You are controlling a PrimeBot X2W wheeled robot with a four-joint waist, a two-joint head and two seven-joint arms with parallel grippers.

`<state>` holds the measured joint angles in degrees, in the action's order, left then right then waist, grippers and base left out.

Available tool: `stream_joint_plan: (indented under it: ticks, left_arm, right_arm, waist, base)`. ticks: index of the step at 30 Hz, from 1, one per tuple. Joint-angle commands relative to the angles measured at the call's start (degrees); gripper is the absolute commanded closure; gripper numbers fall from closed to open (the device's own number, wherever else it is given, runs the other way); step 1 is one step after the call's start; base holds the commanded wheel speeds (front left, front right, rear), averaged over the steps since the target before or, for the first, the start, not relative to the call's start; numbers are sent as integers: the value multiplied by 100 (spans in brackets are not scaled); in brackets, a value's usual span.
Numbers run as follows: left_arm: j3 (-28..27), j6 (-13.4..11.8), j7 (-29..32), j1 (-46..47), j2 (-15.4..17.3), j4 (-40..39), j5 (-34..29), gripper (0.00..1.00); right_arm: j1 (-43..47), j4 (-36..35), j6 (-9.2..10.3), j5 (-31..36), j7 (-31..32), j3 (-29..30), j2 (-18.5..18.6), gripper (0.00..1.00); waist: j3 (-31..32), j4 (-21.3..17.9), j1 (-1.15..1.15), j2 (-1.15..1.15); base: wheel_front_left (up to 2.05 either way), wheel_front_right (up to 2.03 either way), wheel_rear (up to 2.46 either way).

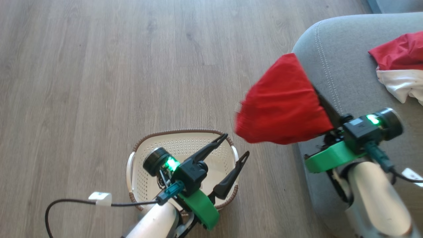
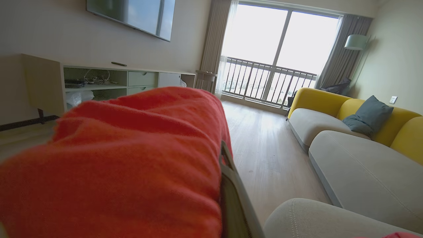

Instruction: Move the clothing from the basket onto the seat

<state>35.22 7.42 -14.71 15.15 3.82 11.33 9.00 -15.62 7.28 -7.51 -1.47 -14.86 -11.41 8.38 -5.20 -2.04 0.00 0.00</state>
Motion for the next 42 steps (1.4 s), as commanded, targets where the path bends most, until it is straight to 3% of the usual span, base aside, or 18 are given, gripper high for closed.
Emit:
stream_joint_plan:
  ticks: [1, 13, 30, 36, 42]
  left_arm:
    - [-210, 7, -29, 70, -3, -134, -41, 0]
    - [-187, 7, -29, -216, 40, 12, -28, 0]
    - [-244, 7, -29, -502, 66, -100, -138, 0]
    - [-280, 7, -29, -434, 49, -166, -126, 0]
    - [-289, 7, -29, -365, 63, -235, -143, 0]
  right_arm:
    - [-47, -224, 2, 68, -14, 42, 77, 100]
    - [344, -424, 2, 49, -14, 981, 205, 100]
    - [638, -454, 2, 93, -14, 1187, 83, 100]
    - [596, -537, 2, 85, -14, 1315, 27, 100]
    - [560, -644, 2, 108, -14, 1417, 18, 100]
  waist:
    - [27, -13, 0, 0]
    - [233, -126, 0, 0]
    - [216, -318, 0, 0]
    - [78, -609, 0, 0]
    - [-93, -1165, 0, 0]
  base:
    - [0, 0, 0]
    - [0, 0, 0]
    - [0, 0, 0]
    - [0, 0, 0]
    - [0, 0, 0]
